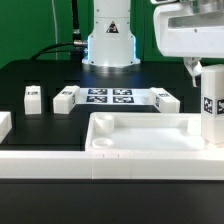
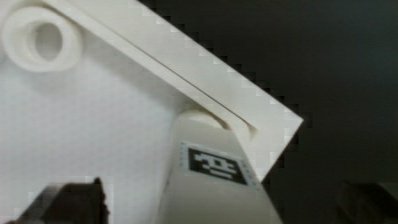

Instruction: Assemble desk

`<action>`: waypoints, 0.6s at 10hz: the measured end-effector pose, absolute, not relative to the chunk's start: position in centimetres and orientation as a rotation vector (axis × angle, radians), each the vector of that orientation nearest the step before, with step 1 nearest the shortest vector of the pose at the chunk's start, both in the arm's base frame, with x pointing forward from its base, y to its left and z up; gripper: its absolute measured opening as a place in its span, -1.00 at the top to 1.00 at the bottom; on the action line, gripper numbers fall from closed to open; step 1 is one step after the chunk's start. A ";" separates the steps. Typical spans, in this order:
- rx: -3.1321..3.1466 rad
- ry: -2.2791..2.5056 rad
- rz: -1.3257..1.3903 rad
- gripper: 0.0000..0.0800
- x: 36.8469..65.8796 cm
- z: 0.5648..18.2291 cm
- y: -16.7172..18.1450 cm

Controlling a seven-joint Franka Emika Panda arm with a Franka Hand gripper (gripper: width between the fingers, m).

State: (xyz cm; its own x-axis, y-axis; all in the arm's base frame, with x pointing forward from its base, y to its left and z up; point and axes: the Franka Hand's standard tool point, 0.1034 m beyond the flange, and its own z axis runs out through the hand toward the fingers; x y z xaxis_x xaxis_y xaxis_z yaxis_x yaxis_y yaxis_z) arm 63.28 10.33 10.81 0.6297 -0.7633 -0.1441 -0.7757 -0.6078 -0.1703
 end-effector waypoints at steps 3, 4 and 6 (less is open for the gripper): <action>-2.792 0.902 0.049 -0.62 63.1 10.7 10.2; -2.866 0.755 0.041 -0.62 63.0 10.8 10.0; -2.969 0.455 0.003 -0.62 63.2 11.0 9.9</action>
Offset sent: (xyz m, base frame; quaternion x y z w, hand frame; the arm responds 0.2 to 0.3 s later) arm 0.0011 -0.0155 -0.0003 -0.0944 0.0256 -0.2507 0.9631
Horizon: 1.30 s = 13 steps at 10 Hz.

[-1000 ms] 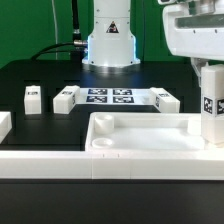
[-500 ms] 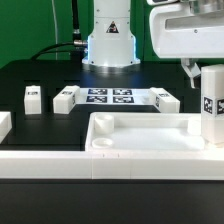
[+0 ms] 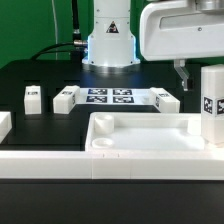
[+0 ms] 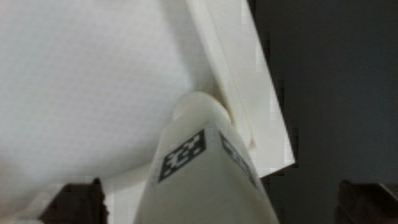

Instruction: Assemble desk

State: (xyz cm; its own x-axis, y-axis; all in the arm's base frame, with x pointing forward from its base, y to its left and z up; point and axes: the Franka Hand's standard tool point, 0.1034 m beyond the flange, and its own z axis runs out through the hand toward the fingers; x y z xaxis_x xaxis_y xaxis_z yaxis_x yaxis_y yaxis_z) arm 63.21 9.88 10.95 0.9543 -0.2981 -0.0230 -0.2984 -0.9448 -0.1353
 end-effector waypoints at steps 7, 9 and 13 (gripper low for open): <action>-3.023 -0.306 -0.056 -0.33 63.5 11.2 9.6; -3.023 -0.307 -0.056 0.04 63.5 11.2 9.6; -3.016 -0.157 -0.064 0.28 63.5 11.1 9.5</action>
Offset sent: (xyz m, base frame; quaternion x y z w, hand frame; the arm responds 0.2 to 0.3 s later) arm 0.0080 -0.0044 0.0046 -0.0443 0.0009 -0.1949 0.9798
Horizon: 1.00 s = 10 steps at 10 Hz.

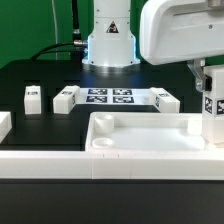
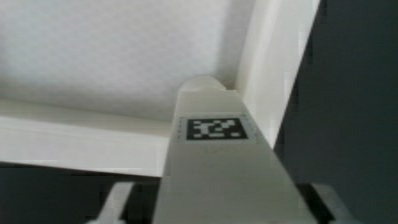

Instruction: Assemble desk

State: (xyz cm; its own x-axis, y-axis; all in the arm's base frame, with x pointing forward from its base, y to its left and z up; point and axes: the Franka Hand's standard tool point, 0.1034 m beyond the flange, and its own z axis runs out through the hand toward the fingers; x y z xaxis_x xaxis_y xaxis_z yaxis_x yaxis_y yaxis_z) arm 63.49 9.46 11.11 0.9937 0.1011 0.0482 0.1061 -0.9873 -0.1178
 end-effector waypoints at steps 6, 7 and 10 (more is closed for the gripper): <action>-2.861 0.818 -0.069 0.28 63.6 11.0 9.2; -2.806 0.960 -0.052 0.28 63.6 11.0 9.2; -2.620 1.357 -0.002 0.27 63.6 10.9 9.2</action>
Offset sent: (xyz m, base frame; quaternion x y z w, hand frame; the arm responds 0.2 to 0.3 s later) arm -0.0092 0.0066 -0.0109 0.0246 0.0101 0.1943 0.9806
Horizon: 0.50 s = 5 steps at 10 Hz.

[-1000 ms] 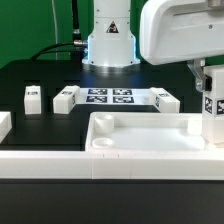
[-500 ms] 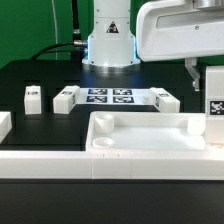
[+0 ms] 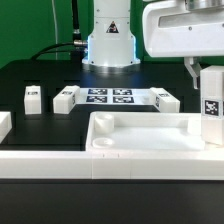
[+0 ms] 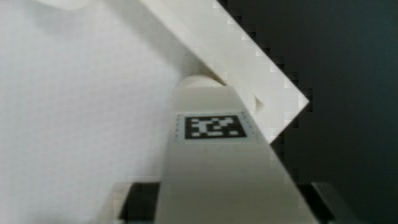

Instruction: Assemble desk

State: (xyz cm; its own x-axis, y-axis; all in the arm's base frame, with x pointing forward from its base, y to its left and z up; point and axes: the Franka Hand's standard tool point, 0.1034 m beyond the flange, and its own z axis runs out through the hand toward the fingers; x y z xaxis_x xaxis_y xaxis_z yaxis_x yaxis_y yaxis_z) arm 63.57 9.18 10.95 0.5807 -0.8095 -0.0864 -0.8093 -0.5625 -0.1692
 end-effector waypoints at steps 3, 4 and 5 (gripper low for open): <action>-2.464 1.615 0.047 0.27 63.5 11.0 9.3; -2.449 1.636 0.051 0.27 63.5 11.0 9.4; -2.462 1.617 0.050 0.03 63.4 10.9 9.4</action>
Offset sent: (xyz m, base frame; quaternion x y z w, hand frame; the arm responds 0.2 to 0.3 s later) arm -0.0020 -0.0046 -0.0010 -0.0335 0.0099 0.1462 0.9886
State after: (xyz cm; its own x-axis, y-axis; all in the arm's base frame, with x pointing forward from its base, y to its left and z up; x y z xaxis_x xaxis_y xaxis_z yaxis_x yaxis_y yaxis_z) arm 63.44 9.39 10.90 0.4028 -0.9053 -0.1348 -0.9119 -0.3842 -0.1444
